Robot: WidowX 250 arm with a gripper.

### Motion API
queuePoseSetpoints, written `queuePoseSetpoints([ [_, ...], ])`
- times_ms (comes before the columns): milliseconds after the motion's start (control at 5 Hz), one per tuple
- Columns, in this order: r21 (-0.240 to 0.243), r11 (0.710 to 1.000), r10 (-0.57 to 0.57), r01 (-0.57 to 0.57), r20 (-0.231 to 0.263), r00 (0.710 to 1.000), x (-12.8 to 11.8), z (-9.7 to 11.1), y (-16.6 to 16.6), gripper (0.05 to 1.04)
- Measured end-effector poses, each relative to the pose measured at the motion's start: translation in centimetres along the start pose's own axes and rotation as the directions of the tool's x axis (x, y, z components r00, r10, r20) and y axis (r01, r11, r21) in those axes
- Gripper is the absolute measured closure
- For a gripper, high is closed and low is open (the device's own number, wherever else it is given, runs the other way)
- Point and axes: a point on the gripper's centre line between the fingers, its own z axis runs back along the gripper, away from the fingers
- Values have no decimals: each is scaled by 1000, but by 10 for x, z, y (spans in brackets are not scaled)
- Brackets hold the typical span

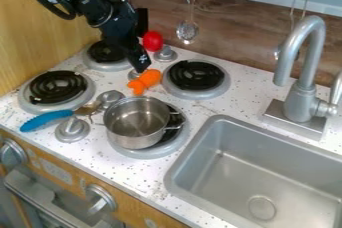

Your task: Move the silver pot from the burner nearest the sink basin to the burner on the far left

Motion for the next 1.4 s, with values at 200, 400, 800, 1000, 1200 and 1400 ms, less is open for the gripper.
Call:
queuePoseSetpoints([
  [200,60,998,-15,14,19,1000,3,28,-6,82],
  [400,67,995,-70,69,8,998,2,51,-34,82],
  [800,-71,946,-321,316,-85,943,-53,63,-87,82],
  [1000,-216,909,-390,357,-137,910,-77,41,-110,82],
  [1200,-310,871,-443,381,-162,882,-91,24,-121,82],
  [1400,-376,828,-501,416,-162,850,-99,11,-127,82],
])
